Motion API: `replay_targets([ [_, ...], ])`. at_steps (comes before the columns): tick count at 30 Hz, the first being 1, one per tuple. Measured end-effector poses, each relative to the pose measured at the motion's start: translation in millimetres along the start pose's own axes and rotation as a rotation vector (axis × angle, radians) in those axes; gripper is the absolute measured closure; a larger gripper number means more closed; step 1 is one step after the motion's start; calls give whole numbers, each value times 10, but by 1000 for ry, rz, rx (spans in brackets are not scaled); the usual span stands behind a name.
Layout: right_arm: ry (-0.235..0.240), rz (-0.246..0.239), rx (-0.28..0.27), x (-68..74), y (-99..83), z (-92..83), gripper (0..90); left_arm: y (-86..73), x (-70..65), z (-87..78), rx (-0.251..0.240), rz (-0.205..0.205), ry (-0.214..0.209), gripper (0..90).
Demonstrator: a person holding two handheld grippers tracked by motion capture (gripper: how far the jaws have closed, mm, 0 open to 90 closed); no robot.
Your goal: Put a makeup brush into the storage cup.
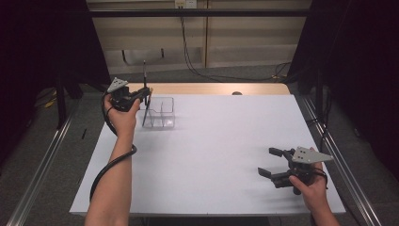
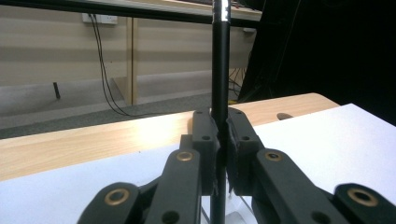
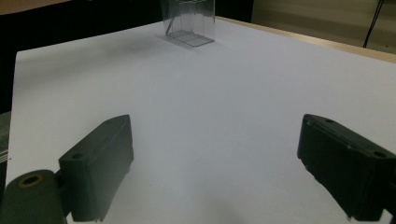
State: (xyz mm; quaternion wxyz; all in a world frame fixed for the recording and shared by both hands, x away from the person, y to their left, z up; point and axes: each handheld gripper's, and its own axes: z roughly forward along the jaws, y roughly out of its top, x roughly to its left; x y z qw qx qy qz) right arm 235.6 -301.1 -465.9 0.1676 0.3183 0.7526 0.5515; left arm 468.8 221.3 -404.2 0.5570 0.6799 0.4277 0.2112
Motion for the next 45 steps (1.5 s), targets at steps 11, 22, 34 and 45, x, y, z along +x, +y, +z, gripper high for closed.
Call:
replay_targets([
  [11,3,-4,5,8,-4,11,102,-50,33,4,11,3,14,838],
  [22,2,-1,1,11,-4,3,103,-130,23,0,12,-6,23,838],
  [34,1,-1,-3,7,-5,-5,103,-241,-23,29,20,-12,20,837],
  [45,6,-4,1,19,2,3,103,-275,-16,-26,17,-11,20,836],
])
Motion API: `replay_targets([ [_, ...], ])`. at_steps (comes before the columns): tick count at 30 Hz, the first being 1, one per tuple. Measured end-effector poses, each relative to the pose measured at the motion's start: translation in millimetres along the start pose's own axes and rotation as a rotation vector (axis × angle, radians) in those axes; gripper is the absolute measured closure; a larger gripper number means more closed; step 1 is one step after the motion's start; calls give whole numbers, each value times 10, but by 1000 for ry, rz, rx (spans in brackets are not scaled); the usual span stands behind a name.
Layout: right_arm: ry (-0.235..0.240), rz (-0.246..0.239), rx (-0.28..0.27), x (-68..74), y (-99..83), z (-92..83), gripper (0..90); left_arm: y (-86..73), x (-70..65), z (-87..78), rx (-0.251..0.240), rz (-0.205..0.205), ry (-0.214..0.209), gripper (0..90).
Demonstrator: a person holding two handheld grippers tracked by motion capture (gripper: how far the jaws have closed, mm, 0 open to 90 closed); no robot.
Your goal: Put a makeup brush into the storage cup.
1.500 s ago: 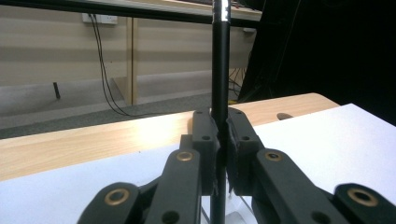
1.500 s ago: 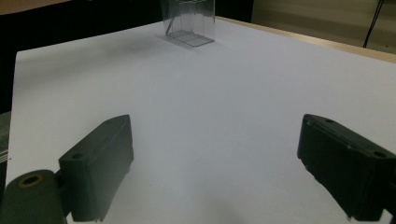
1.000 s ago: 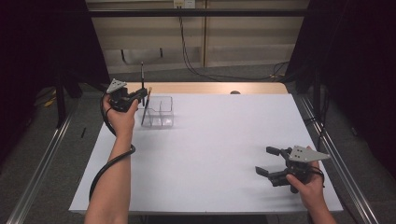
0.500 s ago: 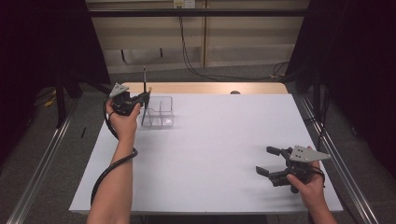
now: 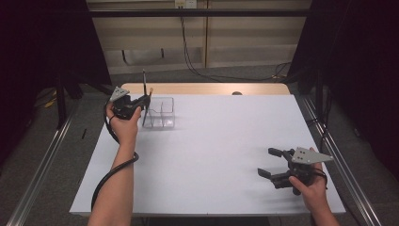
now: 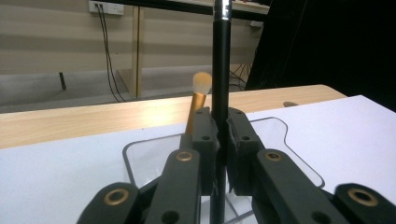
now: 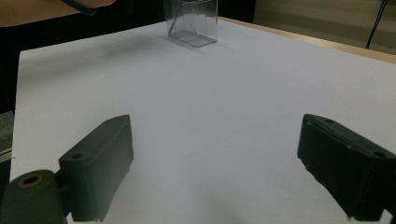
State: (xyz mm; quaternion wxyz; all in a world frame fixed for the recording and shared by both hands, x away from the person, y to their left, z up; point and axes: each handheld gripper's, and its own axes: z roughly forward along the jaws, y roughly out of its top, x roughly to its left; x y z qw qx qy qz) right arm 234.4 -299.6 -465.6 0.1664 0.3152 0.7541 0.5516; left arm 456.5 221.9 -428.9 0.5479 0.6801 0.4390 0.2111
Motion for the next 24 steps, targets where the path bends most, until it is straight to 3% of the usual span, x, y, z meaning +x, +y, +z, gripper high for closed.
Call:
replay_targets([
  [24,-6,-1,-2,2,11,-7,103,-97,-6,-28,22,-5,0,828],
])
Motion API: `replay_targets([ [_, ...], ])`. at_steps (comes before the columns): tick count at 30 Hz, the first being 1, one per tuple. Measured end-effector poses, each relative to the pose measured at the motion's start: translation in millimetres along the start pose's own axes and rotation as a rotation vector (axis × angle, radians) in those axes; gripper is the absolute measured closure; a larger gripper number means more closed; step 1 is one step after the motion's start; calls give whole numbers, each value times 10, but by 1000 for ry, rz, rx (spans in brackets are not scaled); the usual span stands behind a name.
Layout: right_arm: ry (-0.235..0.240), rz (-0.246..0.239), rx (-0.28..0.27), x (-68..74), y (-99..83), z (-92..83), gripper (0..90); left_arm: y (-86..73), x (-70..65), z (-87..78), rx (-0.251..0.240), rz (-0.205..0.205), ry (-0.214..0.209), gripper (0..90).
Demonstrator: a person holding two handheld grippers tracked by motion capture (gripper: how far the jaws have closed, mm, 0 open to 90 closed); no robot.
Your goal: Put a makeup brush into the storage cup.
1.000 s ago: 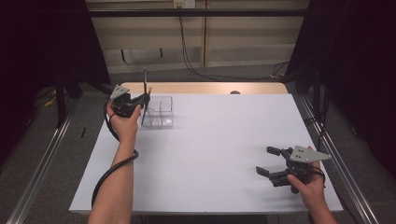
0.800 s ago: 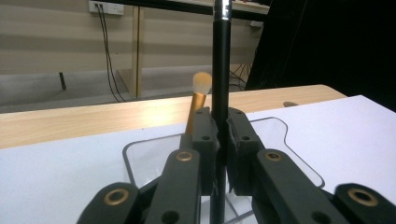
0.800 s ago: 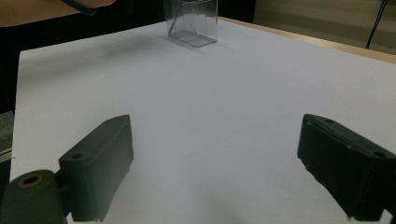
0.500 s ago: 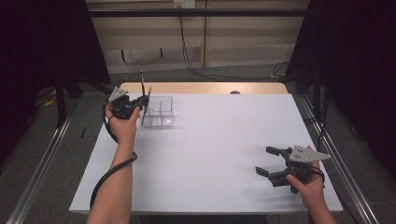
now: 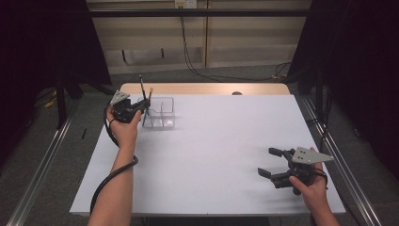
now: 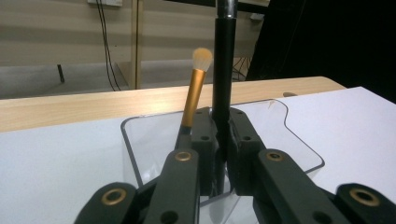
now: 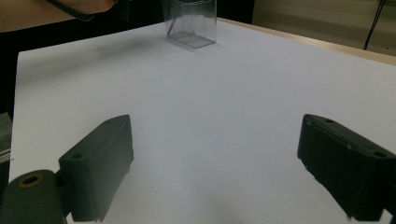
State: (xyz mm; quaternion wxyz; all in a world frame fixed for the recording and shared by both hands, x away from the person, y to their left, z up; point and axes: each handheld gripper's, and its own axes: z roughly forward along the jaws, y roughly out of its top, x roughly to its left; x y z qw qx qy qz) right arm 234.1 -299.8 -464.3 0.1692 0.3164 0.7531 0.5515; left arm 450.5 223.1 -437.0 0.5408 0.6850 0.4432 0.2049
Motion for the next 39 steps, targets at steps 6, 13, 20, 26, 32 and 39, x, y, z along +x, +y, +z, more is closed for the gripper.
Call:
replay_targets([
  [6,-1,-2,0,-3,5,-1,103,15,-23,-26,-11,-4,-17,740],
  [13,-3,-1,-7,-6,10,-7,102,53,-44,-72,-30,-10,-31,545],
  [20,0,-4,-2,5,12,7,103,53,-49,-112,-26,9,-36,400],
  [26,3,-6,2,12,14,24,102,34,-37,-153,-19,24,-40,275],
  [32,6,-12,0,25,21,42,103,26,-29,-197,-9,15,-47,212],
  [39,0,-12,4,31,21,44,103,6,-74,-254,-23,19,-61,172],
])
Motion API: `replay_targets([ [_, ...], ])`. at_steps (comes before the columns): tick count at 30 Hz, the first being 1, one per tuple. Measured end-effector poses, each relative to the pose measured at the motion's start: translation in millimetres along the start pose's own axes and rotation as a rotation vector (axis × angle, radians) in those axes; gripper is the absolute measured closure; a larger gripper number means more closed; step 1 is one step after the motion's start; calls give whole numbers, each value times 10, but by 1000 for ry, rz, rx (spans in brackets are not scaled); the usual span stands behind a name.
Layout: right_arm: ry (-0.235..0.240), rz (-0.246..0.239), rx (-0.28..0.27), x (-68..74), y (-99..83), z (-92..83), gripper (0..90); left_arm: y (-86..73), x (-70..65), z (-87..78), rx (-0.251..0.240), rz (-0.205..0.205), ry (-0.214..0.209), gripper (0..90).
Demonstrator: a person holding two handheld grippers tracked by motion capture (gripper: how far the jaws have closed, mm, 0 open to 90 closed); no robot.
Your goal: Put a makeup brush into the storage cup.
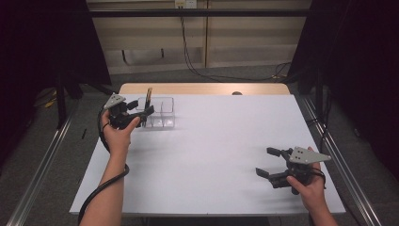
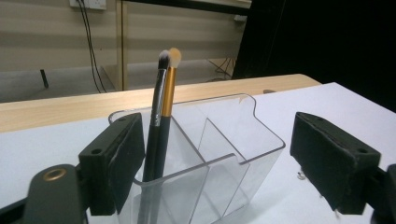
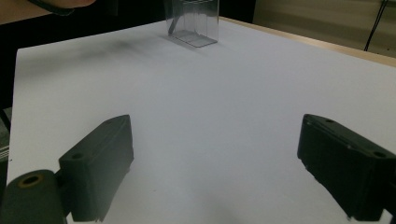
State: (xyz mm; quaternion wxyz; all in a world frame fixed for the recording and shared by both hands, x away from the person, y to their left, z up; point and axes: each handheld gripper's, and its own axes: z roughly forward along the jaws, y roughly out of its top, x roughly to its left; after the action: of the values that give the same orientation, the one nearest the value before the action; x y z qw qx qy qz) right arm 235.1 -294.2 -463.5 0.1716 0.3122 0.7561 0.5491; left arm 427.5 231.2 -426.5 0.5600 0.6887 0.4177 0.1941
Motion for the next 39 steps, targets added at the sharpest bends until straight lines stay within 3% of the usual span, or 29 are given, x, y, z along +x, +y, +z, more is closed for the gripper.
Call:
replay_targets([
  [19,-12,5,-8,-1,1,-26,103,-24,-102,-73,-25,-5,-42,11],
  [30,-15,5,-9,-8,6,-29,103,-68,-101,-122,-39,-10,-69,0],
  [39,-13,0,-6,3,7,-14,103,-83,-135,-197,-38,16,-94,0],
])
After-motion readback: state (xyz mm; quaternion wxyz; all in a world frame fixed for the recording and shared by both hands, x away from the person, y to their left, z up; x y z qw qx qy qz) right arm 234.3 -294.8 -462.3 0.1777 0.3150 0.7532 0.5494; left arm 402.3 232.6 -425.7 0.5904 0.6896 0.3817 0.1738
